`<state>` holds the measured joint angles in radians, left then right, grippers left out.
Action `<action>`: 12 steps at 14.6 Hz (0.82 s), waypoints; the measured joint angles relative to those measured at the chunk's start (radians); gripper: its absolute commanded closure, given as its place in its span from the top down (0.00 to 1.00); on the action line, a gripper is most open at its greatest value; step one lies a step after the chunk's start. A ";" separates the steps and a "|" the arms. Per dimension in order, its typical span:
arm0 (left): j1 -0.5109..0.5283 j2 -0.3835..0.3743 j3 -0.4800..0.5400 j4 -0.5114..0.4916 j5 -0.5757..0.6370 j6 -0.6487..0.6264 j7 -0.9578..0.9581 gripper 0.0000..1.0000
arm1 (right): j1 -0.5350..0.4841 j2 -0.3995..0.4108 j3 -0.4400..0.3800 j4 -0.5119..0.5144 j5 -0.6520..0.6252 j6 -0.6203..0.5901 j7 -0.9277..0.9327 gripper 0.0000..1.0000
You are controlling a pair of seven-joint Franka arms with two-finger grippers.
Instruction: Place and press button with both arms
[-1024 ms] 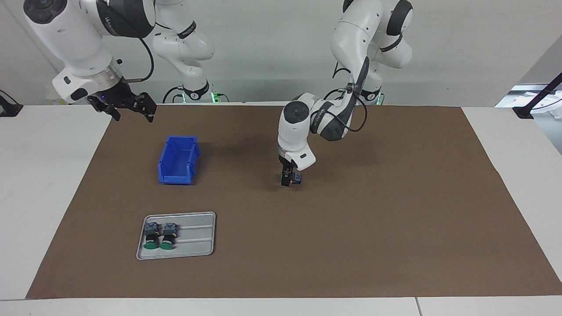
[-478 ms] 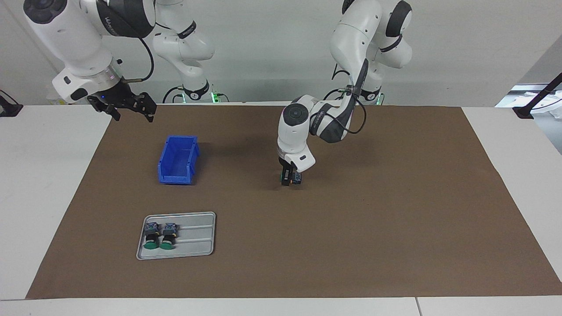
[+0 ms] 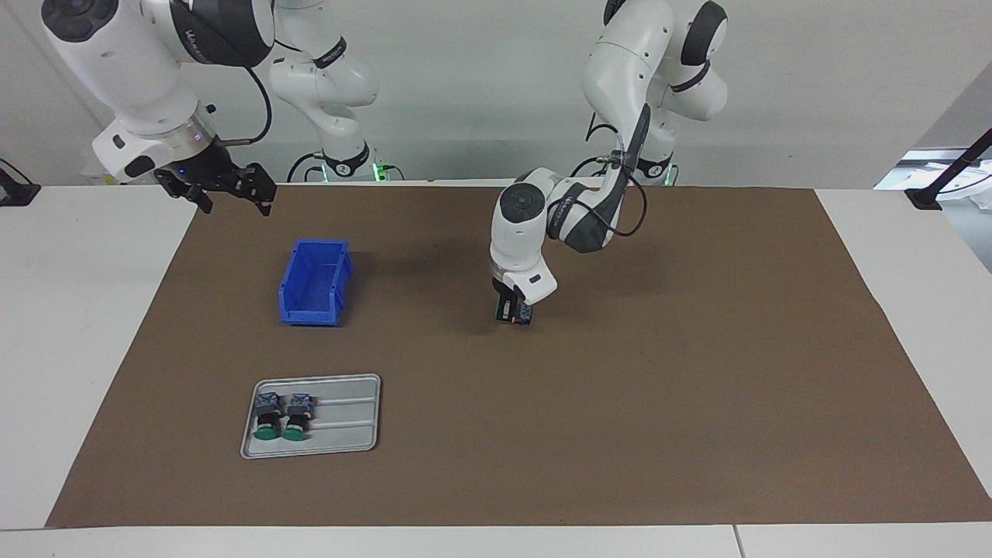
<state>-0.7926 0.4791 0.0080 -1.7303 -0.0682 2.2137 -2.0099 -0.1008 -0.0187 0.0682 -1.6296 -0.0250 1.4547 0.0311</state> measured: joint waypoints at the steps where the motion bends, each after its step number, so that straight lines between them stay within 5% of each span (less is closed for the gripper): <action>1: 0.000 0.000 0.000 0.001 0.000 0.000 0.000 0.23 | 0.000 0.000 0.000 0.000 0.000 0.000 0.000 0.98; 12: 0.063 -0.059 0.011 0.032 -0.027 -0.007 0.012 0.19 | 0.000 0.000 0.000 0.000 0.000 0.000 0.000 0.98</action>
<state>-0.7301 0.4199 0.0185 -1.6985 -0.0955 2.2063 -1.9977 -0.1008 -0.0187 0.0682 -1.6297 -0.0249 1.4547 0.0311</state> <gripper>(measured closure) 0.670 0.013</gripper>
